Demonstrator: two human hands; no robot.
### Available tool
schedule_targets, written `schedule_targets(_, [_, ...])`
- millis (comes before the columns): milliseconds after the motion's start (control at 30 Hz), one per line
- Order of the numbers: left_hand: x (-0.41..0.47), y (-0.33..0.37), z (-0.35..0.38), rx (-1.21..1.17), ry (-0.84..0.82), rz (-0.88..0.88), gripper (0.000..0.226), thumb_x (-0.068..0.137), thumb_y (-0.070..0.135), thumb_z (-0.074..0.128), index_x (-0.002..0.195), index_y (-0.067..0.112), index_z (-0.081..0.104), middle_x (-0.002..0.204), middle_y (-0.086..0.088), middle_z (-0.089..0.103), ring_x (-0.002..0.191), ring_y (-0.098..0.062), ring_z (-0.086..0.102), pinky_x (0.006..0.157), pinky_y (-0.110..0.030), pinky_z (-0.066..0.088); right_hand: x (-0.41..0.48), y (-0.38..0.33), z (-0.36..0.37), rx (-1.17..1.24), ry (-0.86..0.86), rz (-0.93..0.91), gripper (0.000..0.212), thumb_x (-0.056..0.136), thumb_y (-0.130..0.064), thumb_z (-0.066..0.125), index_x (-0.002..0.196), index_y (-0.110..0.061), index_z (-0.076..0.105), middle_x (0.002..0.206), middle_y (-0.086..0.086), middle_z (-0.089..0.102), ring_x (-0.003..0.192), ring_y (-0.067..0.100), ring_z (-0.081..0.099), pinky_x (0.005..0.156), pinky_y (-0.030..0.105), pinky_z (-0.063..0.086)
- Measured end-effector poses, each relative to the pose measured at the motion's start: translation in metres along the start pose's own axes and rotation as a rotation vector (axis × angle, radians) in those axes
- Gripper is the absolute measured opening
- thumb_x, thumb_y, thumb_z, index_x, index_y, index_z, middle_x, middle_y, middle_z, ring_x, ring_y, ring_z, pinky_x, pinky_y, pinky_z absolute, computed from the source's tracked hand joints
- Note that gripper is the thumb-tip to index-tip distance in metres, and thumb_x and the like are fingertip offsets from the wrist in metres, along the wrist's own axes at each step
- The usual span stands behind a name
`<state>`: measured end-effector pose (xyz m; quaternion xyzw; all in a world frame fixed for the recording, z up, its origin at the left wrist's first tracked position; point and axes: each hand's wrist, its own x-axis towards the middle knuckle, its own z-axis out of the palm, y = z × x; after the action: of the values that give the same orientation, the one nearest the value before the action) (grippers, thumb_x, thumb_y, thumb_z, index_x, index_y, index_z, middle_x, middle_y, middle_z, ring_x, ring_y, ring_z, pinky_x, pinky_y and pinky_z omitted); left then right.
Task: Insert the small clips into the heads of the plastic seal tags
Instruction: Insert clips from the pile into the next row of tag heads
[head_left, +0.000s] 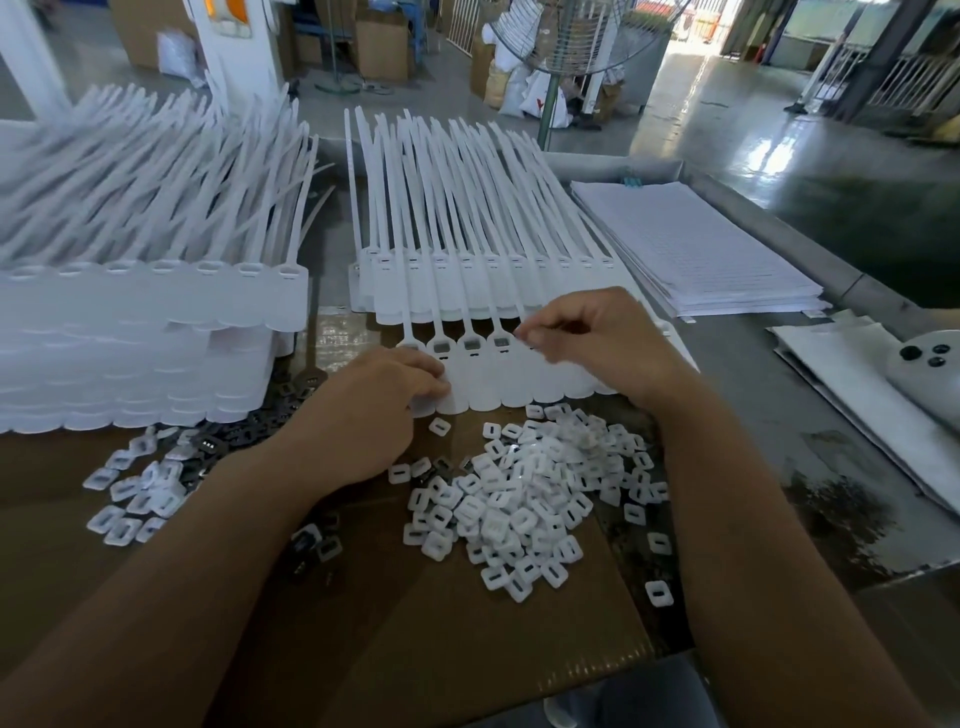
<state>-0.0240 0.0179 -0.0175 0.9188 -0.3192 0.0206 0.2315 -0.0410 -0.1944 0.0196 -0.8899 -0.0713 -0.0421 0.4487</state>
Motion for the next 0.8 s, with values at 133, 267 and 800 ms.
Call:
schedule_targets(133, [0.002, -0.002, -0.002, 0.005, 0.001, 0.013, 0.05, 0.083, -0.008, 0.04, 0.123, 0.017, 0.058, 0.137, 0.008, 0.046, 0.13, -0.008, 0.03, 0.094, -0.009, 0.012, -0.005, -0.016, 0.02, -0.123, -0.325, -0.122, 0.013, 0.079, -0.011, 0.069, 0.082, -0.023, 0.072, 0.071, -0.017, 0.065, 0.065, -0.008, 0.059, 0.061, 0.005, 0.042])
schedule_targets(267, [0.003, -0.003, -0.003, -0.002, -0.002, 0.01, 0.047, 0.083, -0.006, 0.042, 0.118, 0.018, 0.061, 0.135, 0.008, 0.047, 0.127, -0.007, 0.035, 0.099, -0.013, 0.016, -0.004, -0.022, 0.038, -0.241, -0.463, -0.204, 0.012, 0.077, -0.009, 0.071, 0.087, -0.016, 0.073, 0.071, -0.024, 0.058, 0.068, -0.016, 0.054, 0.066, 0.001, 0.039])
schedule_targets(800, [0.002, 0.001, -0.004, -0.099, 0.008, 0.027, 0.038, 0.078, -0.007, 0.049, 0.102, 0.013, 0.07, 0.122, 0.003, 0.057, 0.113, -0.01, 0.05, 0.097, -0.018, 0.033, -0.008, -0.035, 0.054, -0.544, -0.601, -0.266, 0.017, 0.085, -0.014, 0.06, 0.099, -0.02, 0.067, 0.088, -0.016, 0.049, 0.082, 0.0, 0.044, 0.076, 0.019, 0.038])
